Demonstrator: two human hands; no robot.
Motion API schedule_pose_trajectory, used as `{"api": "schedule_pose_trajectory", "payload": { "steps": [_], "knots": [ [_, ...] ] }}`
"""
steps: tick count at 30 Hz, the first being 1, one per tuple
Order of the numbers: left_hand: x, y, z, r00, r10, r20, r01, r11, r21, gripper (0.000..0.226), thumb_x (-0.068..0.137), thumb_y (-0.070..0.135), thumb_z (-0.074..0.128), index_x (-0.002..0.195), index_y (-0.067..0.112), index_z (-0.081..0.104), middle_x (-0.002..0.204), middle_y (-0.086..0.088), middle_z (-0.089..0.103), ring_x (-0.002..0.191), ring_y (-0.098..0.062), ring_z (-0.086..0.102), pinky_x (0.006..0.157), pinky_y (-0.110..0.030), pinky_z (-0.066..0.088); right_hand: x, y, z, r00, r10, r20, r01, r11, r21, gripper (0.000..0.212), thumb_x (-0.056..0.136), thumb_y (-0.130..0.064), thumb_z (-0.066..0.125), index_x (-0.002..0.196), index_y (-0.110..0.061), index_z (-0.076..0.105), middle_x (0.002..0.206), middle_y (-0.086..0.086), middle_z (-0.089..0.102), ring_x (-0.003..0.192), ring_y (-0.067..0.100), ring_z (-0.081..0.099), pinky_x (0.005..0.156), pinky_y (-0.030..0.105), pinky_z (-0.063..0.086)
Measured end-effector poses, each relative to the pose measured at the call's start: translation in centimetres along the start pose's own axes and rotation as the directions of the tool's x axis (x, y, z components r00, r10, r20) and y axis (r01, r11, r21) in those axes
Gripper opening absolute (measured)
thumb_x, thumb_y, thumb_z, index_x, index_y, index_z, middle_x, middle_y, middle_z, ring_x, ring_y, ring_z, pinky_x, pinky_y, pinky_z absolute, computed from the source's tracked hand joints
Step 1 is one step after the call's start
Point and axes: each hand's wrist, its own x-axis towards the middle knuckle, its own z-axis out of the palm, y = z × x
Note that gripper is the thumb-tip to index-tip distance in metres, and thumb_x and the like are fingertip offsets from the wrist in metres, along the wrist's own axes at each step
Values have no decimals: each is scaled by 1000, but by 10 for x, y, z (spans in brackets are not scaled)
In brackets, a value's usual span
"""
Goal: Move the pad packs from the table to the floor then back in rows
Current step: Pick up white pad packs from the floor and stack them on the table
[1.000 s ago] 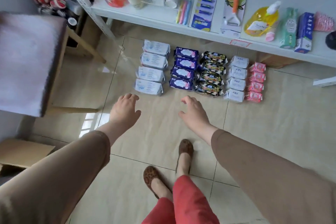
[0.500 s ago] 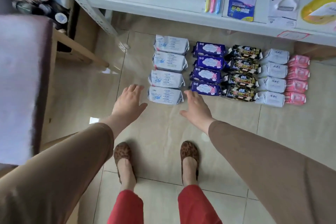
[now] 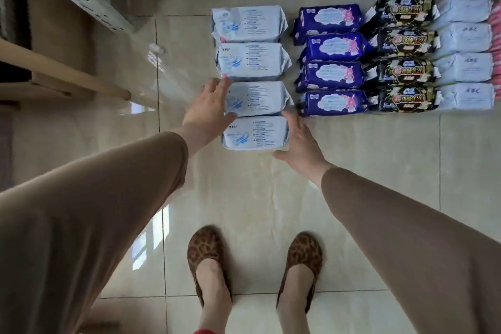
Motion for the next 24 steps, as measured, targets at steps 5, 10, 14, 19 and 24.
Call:
{"api": "schedule_pose_trajectory", "payload": {
  "steps": [5, 10, 14, 19, 24],
  "knots": [
    [9, -9, 27, 999, -8, -42, 5, 998, -64, 74, 77, 25, 74, 141, 24, 36, 141, -1, 28, 126, -25, 38, 99, -36, 44, 2, 20, 27, 995, 50, -82, -32, 978, 205, 96, 67, -24, 86, 144, -27, 29, 138, -4, 43, 121, 16, 41, 92, 30, 40],
    [19, -11, 42, 992, -75, -106, 55, 983, -178, 85, 70, 26, 77, 141, 24, 31, 138, 2, 26, 118, -14, 38, 92, -22, 35, 10, 33, 38, 995, 98, -17, -88, 942, 323, 96, 62, -33, 88, 138, -43, 31, 123, -12, 44, 122, 13, 37, 97, 34, 43],
    [29, -8, 48, 991, -68, -118, 59, 995, -75, 84, 72, 21, 78, 140, 19, 30, 134, -4, 29, 113, -27, 43, 93, -35, 44, 20, 35, 43, 1000, 8, 11, -10, 971, 240, 102, 63, -35, 88, 145, -43, 27, 125, -15, 44, 121, 14, 38, 94, 34, 44],
    [18, -4, 50, 991, -90, -95, 87, 996, -36, 76, 74, 12, 75, 138, 14, 34, 129, -5, 37, 110, -30, 47, 93, -40, 48, 15, 24, 49, 995, -92, 38, 87, 989, 118, 74, 66, -36, 86, 128, -30, 47, 123, -10, 55, 112, 16, 41, 90, 39, 48],
    [-29, 3, 5, 986, -156, -62, 153, 987, -44, 76, 65, 26, 87, 126, 15, 43, 120, -5, 44, 100, -31, 55, 77, -43, 49, -42, 22, 8, 999, -9, 49, 0, 982, 191, 58, 65, -30, 84, 113, -30, 51, 107, -14, 60, 109, 19, 48, 80, 35, 48]
  ]
}}
